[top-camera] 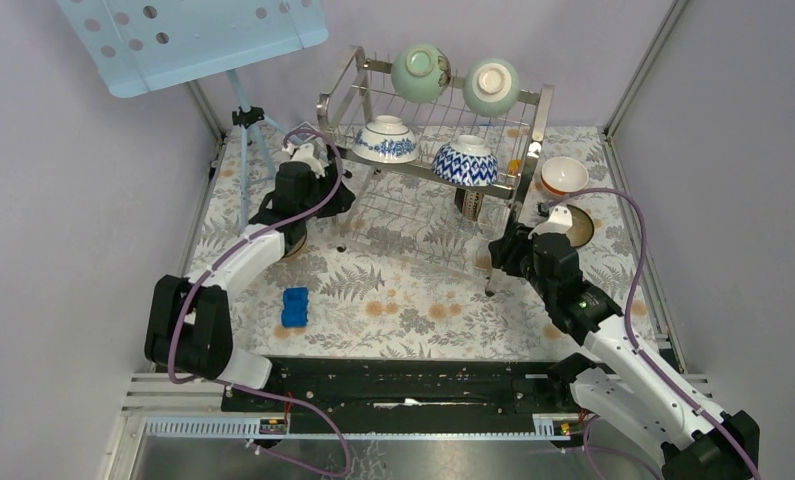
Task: Unload the bowls from the dish rack
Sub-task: Adjust the dish rack at the center of the board.
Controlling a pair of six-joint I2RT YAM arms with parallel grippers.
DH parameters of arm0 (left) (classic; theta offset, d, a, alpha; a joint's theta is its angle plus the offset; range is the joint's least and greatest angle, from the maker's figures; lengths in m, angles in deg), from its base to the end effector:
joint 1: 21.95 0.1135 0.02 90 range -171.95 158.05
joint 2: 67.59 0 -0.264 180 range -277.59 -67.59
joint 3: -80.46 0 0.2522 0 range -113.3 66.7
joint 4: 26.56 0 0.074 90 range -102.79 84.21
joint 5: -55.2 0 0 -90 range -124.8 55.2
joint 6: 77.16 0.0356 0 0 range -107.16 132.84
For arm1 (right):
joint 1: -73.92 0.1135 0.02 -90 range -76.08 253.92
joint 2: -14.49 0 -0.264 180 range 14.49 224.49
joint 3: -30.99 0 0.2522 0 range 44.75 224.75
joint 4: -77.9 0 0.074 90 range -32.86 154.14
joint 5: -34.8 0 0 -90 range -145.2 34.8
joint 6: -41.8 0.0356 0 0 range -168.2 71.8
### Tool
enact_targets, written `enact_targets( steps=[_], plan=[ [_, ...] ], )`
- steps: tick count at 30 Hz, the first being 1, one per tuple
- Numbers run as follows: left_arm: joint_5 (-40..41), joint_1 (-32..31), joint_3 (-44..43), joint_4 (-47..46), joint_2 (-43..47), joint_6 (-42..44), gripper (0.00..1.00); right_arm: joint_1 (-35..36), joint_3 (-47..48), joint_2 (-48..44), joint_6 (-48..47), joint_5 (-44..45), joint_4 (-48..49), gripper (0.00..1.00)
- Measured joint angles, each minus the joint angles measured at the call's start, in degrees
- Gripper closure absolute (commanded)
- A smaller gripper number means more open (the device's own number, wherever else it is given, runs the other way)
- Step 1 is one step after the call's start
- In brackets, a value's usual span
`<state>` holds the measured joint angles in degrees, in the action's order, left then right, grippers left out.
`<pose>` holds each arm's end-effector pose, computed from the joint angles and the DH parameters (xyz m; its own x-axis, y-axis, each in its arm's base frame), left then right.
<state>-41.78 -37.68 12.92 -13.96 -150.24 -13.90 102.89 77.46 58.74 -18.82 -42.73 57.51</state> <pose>0.3131 -0.0927 0.2587 -0.5674 -0.3042 -0.7652 0.1314 0.8839 -0.4488 0.1667 0.0835 0.2736 -0.3817 0.3362 -0.8610 -0.1219 0.9051 0.4075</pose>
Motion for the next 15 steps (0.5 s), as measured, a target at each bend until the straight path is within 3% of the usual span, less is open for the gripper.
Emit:
enact_targets(
  steps=[9, 15],
  plan=[
    [-0.22, 0.72, -3.08, -1.68, -3.96, 0.63, 0.63, 0.09, 0.00, -0.02, 0.24, -2.78, -1.90, 0.40],
    [-0.52, 1.11, -3.61, -1.95, -4.50, -0.46, 0.31, 0.13, 0.00, -0.20, 0.31, -5.18, -2.14, 0.25]
  ],
)
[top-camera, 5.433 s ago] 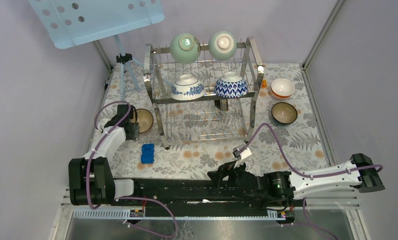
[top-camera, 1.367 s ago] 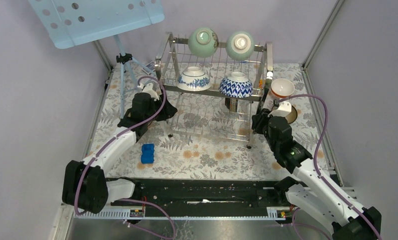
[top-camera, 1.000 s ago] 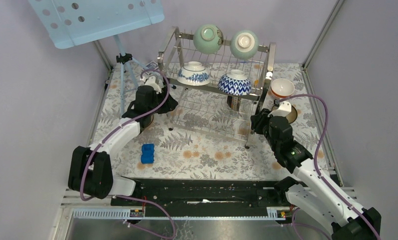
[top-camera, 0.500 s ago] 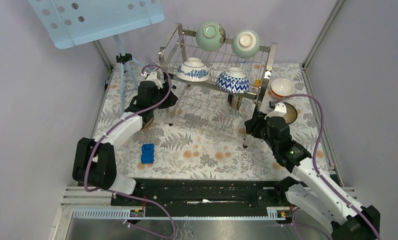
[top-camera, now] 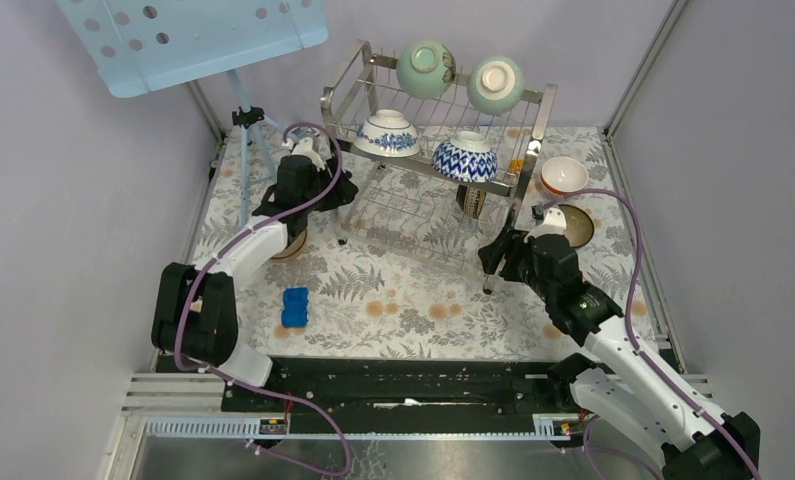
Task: Unload the bowls from the dish rack
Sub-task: Adjust the dish rack at the center of the board.
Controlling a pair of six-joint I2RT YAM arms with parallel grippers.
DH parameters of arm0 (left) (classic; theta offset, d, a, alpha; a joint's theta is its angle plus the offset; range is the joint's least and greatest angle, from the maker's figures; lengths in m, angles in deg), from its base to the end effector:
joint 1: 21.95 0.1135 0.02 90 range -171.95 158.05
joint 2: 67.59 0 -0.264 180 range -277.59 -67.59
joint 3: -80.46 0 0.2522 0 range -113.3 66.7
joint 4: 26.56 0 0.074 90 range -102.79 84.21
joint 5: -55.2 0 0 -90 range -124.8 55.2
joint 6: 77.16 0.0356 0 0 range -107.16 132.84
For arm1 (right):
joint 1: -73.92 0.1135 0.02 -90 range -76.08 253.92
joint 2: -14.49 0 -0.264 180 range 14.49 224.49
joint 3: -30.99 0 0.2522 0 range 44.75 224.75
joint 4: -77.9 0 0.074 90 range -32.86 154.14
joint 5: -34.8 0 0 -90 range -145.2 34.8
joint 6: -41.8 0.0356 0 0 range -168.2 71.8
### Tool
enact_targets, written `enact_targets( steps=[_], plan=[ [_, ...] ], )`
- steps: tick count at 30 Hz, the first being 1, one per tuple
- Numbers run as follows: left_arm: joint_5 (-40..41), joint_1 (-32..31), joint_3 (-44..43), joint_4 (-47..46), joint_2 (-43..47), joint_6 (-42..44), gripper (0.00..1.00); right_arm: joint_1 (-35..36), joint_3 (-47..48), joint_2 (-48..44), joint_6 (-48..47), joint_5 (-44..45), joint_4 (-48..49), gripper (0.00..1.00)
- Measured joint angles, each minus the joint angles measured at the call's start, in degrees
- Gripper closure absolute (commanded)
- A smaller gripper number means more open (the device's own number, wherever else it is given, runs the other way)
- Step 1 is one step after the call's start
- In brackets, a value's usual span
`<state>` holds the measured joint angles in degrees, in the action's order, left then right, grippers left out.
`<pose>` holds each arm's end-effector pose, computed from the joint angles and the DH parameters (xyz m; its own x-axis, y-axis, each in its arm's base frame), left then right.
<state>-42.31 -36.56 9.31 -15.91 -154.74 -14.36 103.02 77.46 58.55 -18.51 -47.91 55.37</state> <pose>0.3346 -0.0920 0.2586 -0.5520 -0.3244 -0.7681 0.1246 0.8788 -0.4607 0.1638 0.0860 0.2701 -0.4485 0.3127 -0.8373 -0.1798 0.8861 0.4272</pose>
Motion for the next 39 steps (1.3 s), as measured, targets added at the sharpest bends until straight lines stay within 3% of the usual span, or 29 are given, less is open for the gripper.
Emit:
enact_targets(
  steps=[8, 11, 17, 25, 29, 33, 39],
  plan=[
    [0.94, 0.72, 5.44, 4.98, 9.64, -6.75, 0.14, 0.20, 1.05, -1.60, -0.42, -0.81, -3.10, 0.18],
    [1.36, 0.74, 7.50, 6.67, 15.30, -7.82, 0.13, 0.26, 2.27, -1.77, -1.09, -0.09, -3.98, 0.23],
    [1.03, 0.68, 15.58, 8.74, 27.61, -13.62, 0.12, 0.31, 2.69, -1.86, -2.03, 1.38, -4.26, 0.44],
    [-0.09, -1.27, 27.26, 16.22, 42.86, -20.59, 0.12, 0.11, 1.33, -1.51, -1.29, 1.62, -2.73, 0.56],
    [-0.20, -1.31, 29.09, 19.45, 45.94, -21.24, 0.12, 0.31, -0.26, -1.55, 1.29, 1.46, -0.42, 0.59],
    [-0.28, -1.31, 29.22, 20.98, 46.29, -21.24, 0.13, 4.52, -1.42, -1.44, 3.43, 3.76, 1.55, 0.56],
    [-0.79, -1.31, 29.79, 22.10, 47.23, -21.24, 0.13, 13.14, -1.53, 0.44, 5.62, 4.22, 1.60, 0.29]
  ],
)
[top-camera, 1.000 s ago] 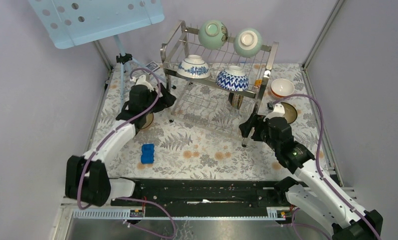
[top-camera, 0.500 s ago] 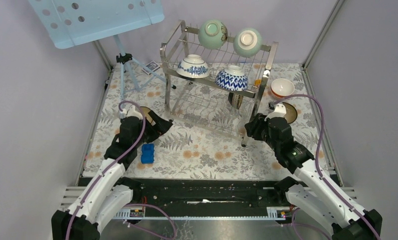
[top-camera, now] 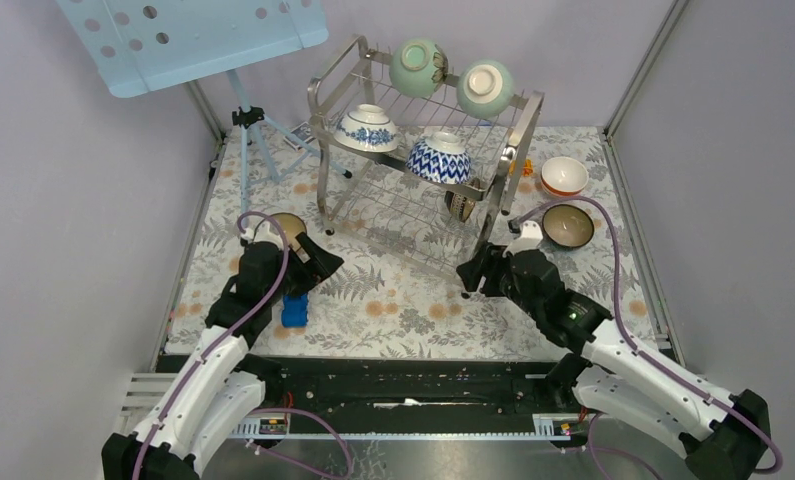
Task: Unload the bowls from the dish rack
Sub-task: Adjust the dish rack at the center of the board.
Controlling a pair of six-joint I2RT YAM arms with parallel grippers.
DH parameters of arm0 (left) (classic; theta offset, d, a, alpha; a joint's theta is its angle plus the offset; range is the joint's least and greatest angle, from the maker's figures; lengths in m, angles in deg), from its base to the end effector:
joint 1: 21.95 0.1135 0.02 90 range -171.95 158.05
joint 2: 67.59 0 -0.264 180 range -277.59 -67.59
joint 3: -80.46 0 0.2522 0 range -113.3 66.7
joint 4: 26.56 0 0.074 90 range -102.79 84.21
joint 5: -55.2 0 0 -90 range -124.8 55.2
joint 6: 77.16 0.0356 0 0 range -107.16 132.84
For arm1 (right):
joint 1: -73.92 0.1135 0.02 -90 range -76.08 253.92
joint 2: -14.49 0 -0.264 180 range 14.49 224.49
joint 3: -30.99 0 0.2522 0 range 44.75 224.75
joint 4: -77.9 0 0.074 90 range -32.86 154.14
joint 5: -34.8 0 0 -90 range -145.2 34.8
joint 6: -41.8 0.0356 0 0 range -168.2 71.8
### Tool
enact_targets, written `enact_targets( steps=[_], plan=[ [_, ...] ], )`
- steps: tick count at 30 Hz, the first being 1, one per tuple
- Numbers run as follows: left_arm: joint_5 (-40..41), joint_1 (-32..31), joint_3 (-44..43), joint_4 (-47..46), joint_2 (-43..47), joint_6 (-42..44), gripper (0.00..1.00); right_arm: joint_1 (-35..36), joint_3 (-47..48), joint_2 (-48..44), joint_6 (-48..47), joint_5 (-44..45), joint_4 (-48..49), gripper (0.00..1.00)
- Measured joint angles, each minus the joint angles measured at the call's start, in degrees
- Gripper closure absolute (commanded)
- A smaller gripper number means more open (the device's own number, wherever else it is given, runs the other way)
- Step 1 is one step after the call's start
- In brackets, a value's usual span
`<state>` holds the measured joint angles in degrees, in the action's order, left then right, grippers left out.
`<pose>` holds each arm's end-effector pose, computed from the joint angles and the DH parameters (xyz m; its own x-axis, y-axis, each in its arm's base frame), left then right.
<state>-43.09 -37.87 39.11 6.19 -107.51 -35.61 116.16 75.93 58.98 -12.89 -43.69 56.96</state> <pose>0.1553 -0.0496 0.2324 -0.6233 -0.5923 -0.5105 -0.1155 0.7155 -0.6890 0.1424 0.1197 0.2624 -0.5122 0.2999 -0.8048 -0.2748 0.8305 0.4844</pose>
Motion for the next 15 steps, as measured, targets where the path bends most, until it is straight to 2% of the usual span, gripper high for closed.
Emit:
enact_targets(
  steps=[5, 9, 12, 15],
  plan=[
    [-0.33, -0.04, 0.00, 1.36, 1.22, 0.28, 0.13, 0.59, 0.44, -5.51, -1.44, 3.48, -4.09, 0.20],
    [-0.44, -0.04, 0.00, 2.01, 1.73, 0.68, 0.13, 0.59, 4.33, -11.69, -6.03, 11.17, -9.01, 0.21],
    [-0.63, -0.04, -0.02, 2.05, 1.70, 0.98, 0.13, 0.57, 7.85, -12.20, -9.90, 19.32, -8.83, 0.22],
    [-0.98, -0.04, -0.02, 2.19, 1.79, 1.29, 0.13, -0.66, 10.14, -8.17, -13.11, 25.62, -6.62, 0.22]
  ],
)
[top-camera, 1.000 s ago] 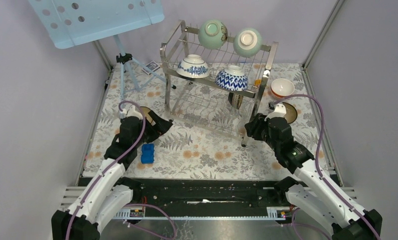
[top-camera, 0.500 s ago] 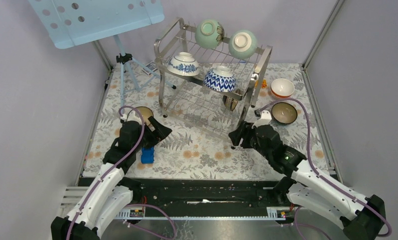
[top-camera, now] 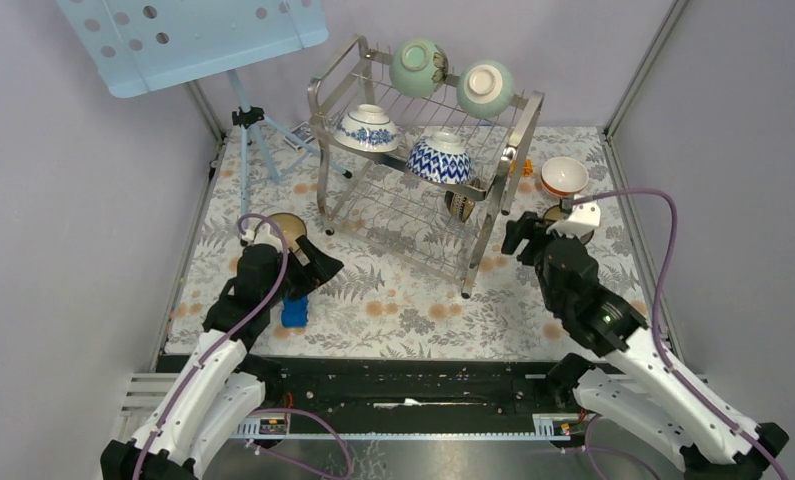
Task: Unload the bowls from the dish rack
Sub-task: Adjust the dish rack at the center of the board.
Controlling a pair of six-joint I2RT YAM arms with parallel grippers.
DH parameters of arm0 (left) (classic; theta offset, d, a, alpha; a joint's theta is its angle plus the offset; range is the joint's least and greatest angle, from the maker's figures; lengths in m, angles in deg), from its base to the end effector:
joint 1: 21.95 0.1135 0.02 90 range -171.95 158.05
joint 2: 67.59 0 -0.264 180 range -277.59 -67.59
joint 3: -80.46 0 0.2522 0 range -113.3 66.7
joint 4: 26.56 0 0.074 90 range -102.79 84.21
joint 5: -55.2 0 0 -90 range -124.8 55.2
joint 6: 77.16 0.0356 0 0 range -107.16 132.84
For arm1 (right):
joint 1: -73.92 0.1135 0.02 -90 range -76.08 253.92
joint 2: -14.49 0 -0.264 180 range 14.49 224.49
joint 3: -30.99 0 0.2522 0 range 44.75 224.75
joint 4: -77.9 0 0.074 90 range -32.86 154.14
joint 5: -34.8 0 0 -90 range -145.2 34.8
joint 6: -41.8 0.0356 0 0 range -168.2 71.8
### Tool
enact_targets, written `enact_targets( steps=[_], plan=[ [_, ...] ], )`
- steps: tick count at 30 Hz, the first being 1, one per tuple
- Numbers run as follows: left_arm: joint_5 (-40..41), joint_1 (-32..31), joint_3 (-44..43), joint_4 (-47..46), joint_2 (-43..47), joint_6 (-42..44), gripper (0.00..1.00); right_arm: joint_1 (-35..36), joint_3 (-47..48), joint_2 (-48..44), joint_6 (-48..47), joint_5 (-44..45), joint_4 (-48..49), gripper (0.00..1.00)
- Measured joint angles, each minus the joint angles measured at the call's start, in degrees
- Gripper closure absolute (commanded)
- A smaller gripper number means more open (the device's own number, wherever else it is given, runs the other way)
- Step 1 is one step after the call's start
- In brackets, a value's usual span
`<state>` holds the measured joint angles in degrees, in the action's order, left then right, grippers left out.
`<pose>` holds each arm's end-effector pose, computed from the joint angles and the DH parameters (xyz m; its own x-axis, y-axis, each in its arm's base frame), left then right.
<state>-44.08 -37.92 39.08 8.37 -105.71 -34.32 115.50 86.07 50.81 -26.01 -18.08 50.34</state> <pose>0.1493 -0.0487 0.2335 -0.6391 -0.5698 -0.5166 -0.0958 0.7254 -0.6816 0.1244 0.0817 0.3353 -0.1373 0.2807 -0.9499 -0.0337 0.9571 0.2877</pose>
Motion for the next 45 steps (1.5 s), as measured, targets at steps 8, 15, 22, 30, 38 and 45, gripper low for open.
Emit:
enact_targets(
  steps=[8, 15, 22, 30, 38, 45],
  plan=[
    [-0.81, 0.00, -0.55, 2.03, 2.49, 0.66, 0.13, -18.27, 1.86, 14.95, -1.36, -4.46, 12.04, 0.20],
    [-1.86, 0.00, -0.48, 1.86, 2.69, 0.61, 0.14, -23.67, -0.92, 24.30, -3.93, -15.43, 36.13, 0.18],
    [-2.71, 0.00, 0.04, 1.44, 2.64, 0.74, 0.14, -27.15, -1.86, 34.42, -7.10, -23.93, 50.38, 0.21],
    [-2.67, 0.00, 0.15, 1.42, 3.17, 0.83, 0.14, -30.40, 0.66, 43.54, -8.66, -27.98, 56.24, 0.22],
    [-2.01, 0.00, 1.14, 1.57, 3.50, 0.79, 0.14, -30.49, 7.56, 50.90, -10.58, -29.81, 56.48, 0.48],
    [-1.27, 0.00, 1.14, 1.57, 4.70, 0.76, 0.14, -31.30, 7.89, 51.17, -12.04, -29.16, 55.63, 0.71]
  ],
)
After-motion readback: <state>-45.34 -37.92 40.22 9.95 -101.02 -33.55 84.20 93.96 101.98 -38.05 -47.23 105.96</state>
